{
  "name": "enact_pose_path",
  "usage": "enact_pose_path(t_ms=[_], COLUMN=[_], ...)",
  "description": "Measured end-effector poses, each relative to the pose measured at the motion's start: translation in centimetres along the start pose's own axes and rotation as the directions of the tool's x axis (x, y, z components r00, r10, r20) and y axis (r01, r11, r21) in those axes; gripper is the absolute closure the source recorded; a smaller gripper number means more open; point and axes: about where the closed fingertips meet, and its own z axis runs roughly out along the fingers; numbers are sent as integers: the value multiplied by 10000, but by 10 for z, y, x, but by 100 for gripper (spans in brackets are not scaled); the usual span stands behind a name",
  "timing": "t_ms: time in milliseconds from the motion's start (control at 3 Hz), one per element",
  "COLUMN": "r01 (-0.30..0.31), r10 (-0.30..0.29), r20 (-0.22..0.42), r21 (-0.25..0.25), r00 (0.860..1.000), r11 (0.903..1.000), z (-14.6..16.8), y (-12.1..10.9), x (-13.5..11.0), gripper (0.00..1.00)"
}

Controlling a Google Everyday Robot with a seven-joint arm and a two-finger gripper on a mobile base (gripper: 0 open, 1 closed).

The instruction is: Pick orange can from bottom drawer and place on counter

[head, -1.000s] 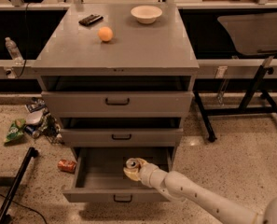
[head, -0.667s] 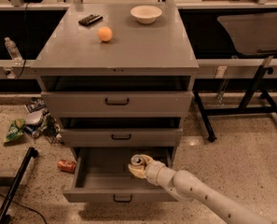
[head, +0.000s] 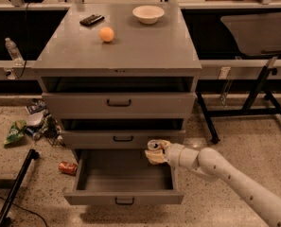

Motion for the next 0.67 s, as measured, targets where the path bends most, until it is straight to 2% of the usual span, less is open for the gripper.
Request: enact_pose_path(t_ms=[333, 667], r01=[78, -57], r10=[-76, 89], r20=[23, 292], r21=[-782, -1084], r00=[10000, 9995], r11=[9969, 9941], z=[-1, 3], y=[19, 21], x=[-3, -8], gripper=[100, 100])
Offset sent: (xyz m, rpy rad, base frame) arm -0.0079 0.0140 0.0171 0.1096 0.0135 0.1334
